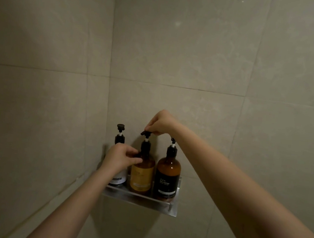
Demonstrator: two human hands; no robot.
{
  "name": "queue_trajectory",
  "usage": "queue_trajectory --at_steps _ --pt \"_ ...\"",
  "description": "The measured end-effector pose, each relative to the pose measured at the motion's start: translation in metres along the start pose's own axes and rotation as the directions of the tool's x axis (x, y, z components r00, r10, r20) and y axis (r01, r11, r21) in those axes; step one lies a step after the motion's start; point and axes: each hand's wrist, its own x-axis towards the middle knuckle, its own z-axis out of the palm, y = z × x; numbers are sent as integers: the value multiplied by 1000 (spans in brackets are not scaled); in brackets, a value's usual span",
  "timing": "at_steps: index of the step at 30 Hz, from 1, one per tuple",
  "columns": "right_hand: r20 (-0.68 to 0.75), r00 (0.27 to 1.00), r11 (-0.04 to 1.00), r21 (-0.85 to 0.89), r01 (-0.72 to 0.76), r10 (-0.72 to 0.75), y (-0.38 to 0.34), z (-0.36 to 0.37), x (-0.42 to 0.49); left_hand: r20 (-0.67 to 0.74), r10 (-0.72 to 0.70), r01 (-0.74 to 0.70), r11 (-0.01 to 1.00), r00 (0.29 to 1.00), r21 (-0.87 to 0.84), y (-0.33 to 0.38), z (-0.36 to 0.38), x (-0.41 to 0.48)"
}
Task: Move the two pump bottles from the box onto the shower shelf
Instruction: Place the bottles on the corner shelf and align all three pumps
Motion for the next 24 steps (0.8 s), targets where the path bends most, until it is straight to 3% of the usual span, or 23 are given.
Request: queue_trajectory --at_steps 10,15,21,23,24 --pt "124 990 977 192 -96 73 1 -2 0 7 -4 4 1000 1000 -3 0 0 2" --pt "192 981 989 136 -50 23 2 -7 0 0 -8 8 1000 1000 -4 0 1 1" --pt "153 988 1000 7 16 -17 3 -5 -2 22 13 -14 999 1000 41 5 0 -4" --pt "121 992 999 2 36 -36 -1 -4 -1 -43 23 -24 1000 999 -2 5 -5 -7" --pt "91 994 998 17 59 -60 -4 -4 -1 -139 13 -19 999 990 -42 5 -10 -8"
